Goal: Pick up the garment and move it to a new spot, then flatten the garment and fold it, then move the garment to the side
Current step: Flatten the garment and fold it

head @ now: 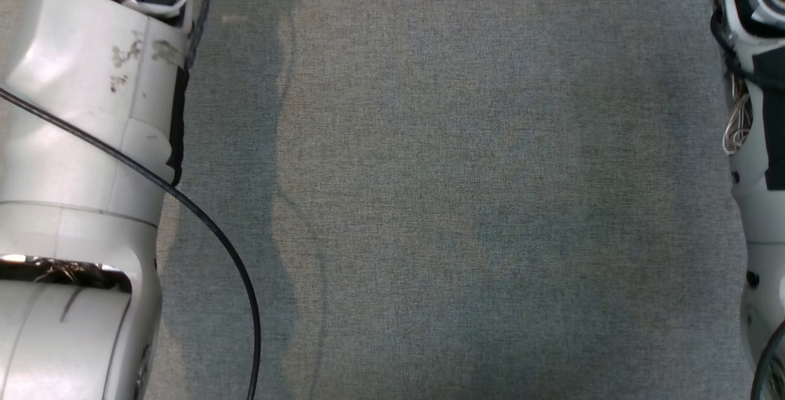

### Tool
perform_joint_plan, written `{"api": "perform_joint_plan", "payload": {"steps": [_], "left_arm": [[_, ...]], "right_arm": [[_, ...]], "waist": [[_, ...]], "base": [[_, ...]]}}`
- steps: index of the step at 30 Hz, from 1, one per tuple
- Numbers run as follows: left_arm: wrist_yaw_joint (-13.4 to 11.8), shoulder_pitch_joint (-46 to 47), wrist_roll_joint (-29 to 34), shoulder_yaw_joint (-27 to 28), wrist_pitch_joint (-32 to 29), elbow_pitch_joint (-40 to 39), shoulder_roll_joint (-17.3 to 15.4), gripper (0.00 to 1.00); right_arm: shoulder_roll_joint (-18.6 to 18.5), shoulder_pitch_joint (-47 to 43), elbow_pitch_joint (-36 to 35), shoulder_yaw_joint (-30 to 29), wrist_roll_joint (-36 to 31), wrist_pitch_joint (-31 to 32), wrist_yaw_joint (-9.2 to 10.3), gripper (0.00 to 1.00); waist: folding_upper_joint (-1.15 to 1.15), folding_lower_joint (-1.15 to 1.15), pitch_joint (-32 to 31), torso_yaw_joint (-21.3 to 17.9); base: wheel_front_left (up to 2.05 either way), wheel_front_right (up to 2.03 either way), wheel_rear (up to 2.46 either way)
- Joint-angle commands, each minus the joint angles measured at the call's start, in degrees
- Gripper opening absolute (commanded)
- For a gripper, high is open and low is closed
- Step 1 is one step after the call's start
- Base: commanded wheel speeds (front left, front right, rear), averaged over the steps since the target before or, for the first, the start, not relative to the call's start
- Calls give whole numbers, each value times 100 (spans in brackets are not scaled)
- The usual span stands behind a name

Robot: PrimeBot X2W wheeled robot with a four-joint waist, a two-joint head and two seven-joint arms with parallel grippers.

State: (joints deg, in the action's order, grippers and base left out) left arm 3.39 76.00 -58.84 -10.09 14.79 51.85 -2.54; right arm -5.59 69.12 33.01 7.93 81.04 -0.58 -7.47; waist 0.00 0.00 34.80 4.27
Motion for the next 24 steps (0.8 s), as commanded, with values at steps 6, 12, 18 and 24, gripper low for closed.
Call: {"api": "perform_joint_plan", "payload": {"steps": [6,12,18,24], "left_arm": [[170,-509,-76,-322,42,146,-68,0],[290,-1218,-2,-395,43,290,-68,0],[334,-1995,280,-173,45,481,-73,0],[396,-2615,771,-430,44,557,-185,0]], "right_arm": [[-178,-657,-142,124,324,-25,-4,0],[-285,-1499,-189,338,463,29,-4,0],[-342,-2183,22,658,487,229,-4,0],[-376,-2601,372,1001,402,476,-4,0]], "waist": [[0,0,-284,44],[0,0,-807,3],[0,0,-1297,-64],[0,0,-1668,-90]], "base": [[0,0,0],[0,0,0],[0,0,0],[0,0,0]]}}
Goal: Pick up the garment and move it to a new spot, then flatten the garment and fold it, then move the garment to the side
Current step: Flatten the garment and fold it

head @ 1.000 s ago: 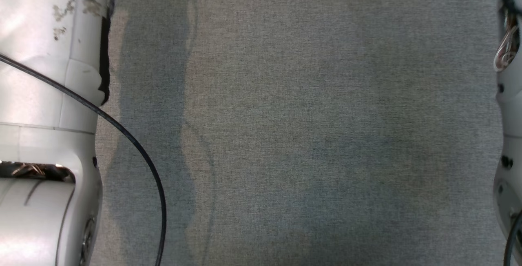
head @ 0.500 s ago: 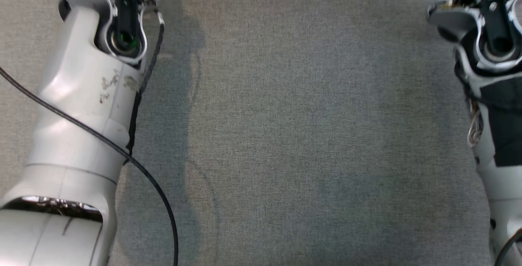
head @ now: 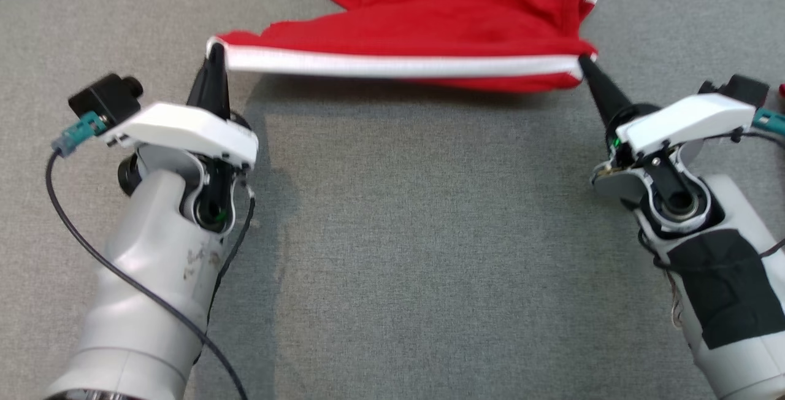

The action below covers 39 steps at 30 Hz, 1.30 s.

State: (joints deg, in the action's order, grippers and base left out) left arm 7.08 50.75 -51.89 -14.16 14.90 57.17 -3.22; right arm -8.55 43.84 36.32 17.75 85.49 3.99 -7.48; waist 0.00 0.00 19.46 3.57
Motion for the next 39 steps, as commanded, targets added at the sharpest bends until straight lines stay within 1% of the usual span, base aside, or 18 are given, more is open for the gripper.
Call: {"api": "perform_joint_plan", "payload": {"steps": [1,5,7,8,11,15,19,23,25,31,33,39], "left_arm": [[36,-185,167,-119,33,35,-143,0],[41,-590,509,-556,32,-101,-250,0],[42,-776,680,-852,27,-169,-371,0],[42,-776,680,-852,27,-169,-371,0],[43,-1022,864,-1283,26,-238,-508,0],[44,-1257,919,-1668,-4,-259,-684,0],[44,-1425,925,-1975,-83,-253,-789,0],[44,-1563,982,-2352,-193,-341,-945,0],[39,-1615,1077,-2519,-175,-363,-1081,0],[40,-1881,1052,-2775,-126,-419,-1246,0],[40,-2067,962,-2873,-219,-473,-1298,0],[39,-2419,696,-2819,-475,-635,-1443,0]], "right_arm": [[-85,-132,108,83,-73,67,-2,0],[-106,-330,266,310,-155,181,-3,0],[-129,-419,327,415,-188,258,-3,0],[-129,-419,327,415,-188,258,-3,0],[-174,-501,488,596,-239,418,-3,0],[-219,-613,625,805,-275,660,-3,0],[-310,-706,647,1008,-312,946,-3,0],[-413,-838,479,1188,-303,1241,-3,0],[-493,-904,405,1238,-269,1368,-3,0],[-692,-1193,278,1364,-248,1610,-2,0],[-753,-1402,212,1378,-208,1663,-2,0],[-756,-1845,82,1456,-161,1688,-2,0]], "waist": [[0,0,-193,-26],[0,0,-411,-38],[0,0,-504,-39],[0,0,-504,-39],[0,0,-631,-44],[0,0,-809,-38],[0,0,-989,-30],[0,0,-1140,-38],[0,0,-1217,-42],[0,0,-1485,-61],[0,0,-1631,-54],[0,0,-1835,-78]], "base": [[0,0,0],[0,0,0],[0,0,0],[0,0,0],[0,0,0],[0,0,0],[0,0,0],[0,0,0],[0,0,0],[0,0,0],[0,0,0],[0,0,0]]}}
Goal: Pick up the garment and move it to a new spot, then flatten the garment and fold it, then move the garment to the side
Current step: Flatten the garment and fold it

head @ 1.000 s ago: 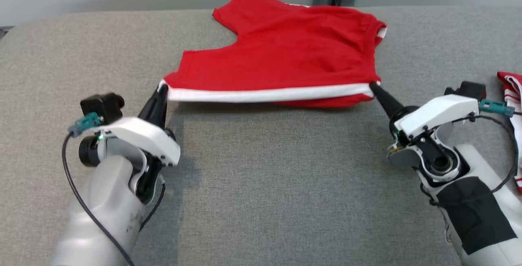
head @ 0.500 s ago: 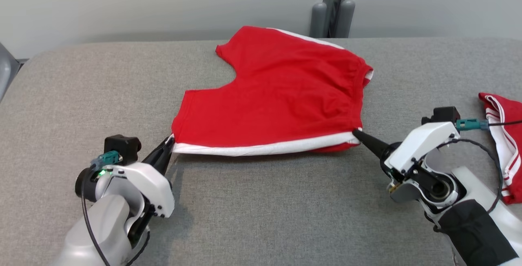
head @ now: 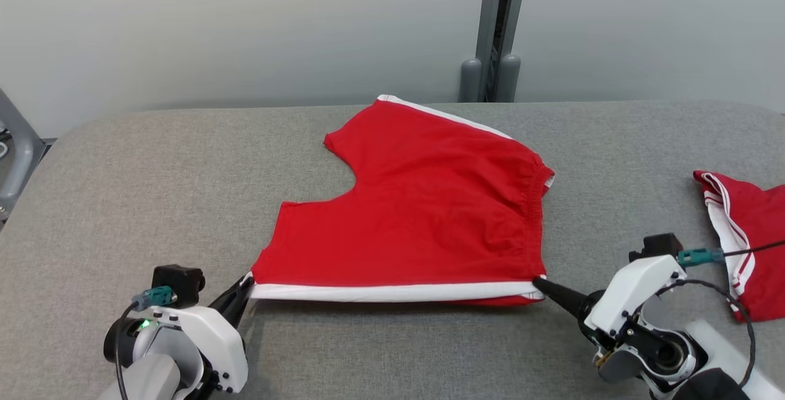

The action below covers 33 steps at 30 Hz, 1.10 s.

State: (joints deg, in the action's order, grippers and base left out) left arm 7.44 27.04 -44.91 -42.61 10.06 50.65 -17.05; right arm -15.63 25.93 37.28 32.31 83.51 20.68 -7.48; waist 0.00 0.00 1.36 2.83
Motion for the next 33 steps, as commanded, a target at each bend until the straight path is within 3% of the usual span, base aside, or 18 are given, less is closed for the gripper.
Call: {"api": "perform_joint_plan", "payload": {"steps": [1,12,25,33], "left_arm": [[2,-122,-17,16,-36,-53,-102,0],[-289,-953,-138,-44,-420,-1270,-667,0],[-989,-2224,-421,54,-949,-3426,-1600,0],[-1391,-2527,-598,273,-1029,-4274,-1888,0]], "right_arm": [[-42,-125,-46,20,42,35,-2,0],[-210,-994,-681,105,157,228,-2,0],[-582,-2053,-1537,32,506,632,-2,0],[-725,-2316,-1832,-26,577,707,-2,0]], "waist": [[0,0,-55,-6],[0,0,-257,44],[0,0,-304,41],[0,0,-266,56]], "base": [[0,0,0],[0,0,0],[0,0,0],[0,0,0]]}}
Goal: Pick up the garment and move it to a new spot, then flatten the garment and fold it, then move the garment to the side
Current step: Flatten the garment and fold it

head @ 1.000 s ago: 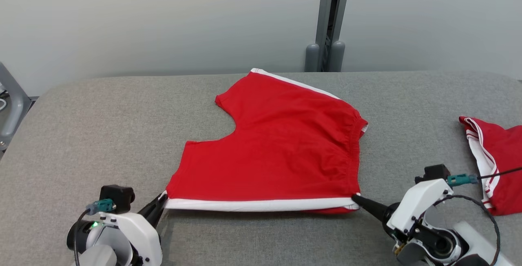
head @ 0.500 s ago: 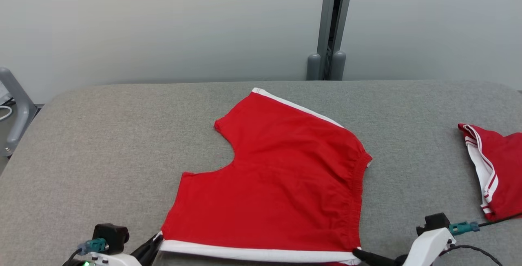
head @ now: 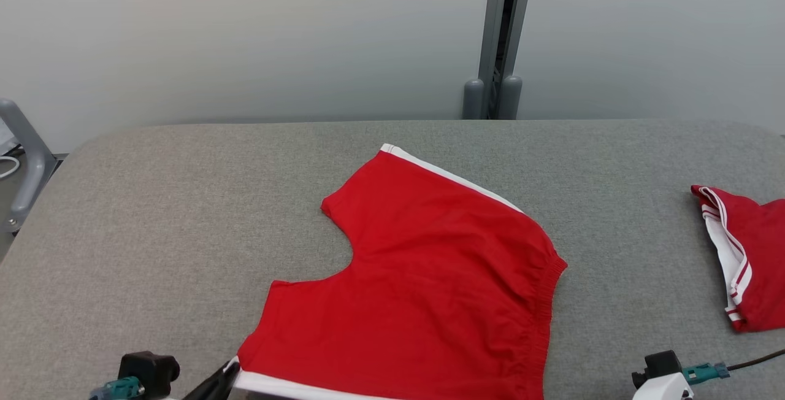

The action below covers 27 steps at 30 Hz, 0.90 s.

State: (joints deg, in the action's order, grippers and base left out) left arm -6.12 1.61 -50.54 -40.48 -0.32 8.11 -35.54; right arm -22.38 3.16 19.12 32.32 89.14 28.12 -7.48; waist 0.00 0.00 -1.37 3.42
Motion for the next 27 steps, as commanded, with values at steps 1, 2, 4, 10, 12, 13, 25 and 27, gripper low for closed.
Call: {"api": "perform_joint_plan", "payload": {"steps": [1,2,4,10,12,13,25,27], "left_arm": [[-88,41,-51,103,46,-88,-36,0],[-171,111,-91,208,91,-187,-26,0],[-204,199,-144,305,101,-284,-23,0],[-299,521,-111,553,207,-520,-70,0],[-329,662,-129,621,172,-596,-65,0],[-348,738,-142,647,148,-637,-70,0],[-542,1737,-334,1084,-204,-449,-53,0],[-555,1919,-333,1138,-242,-311,-68,0]], "right_arm": [[-11,-43,-27,-55,63,-47,-2,0],[47,5,-57,-112,131,-49,-2,0],[94,87,-100,-149,193,-76,-2,0],[283,301,-242,-264,353,-205,-2,0],[348,393,-297,-316,421,-259,-2,0],[370,443,-326,-324,444,-284,-3,0],[866,1168,-663,-486,322,-1013,-3,0],[970,1309,-665,-460,267,-1094,-3,0]], "waist": [[0,0,18,-6],[0,0,66,-23],[0,0,112,-52],[0,0,308,-235],[0,0,376,-315],[0,0,413,-360],[0,0,787,-1021],[0,0,856,-1161]], "base": [[0,0,0],[0,0,0],[0,0,0],[0,0,0],[0,0,0],[0,0,0],[0,0,0],[0,0,0]]}}
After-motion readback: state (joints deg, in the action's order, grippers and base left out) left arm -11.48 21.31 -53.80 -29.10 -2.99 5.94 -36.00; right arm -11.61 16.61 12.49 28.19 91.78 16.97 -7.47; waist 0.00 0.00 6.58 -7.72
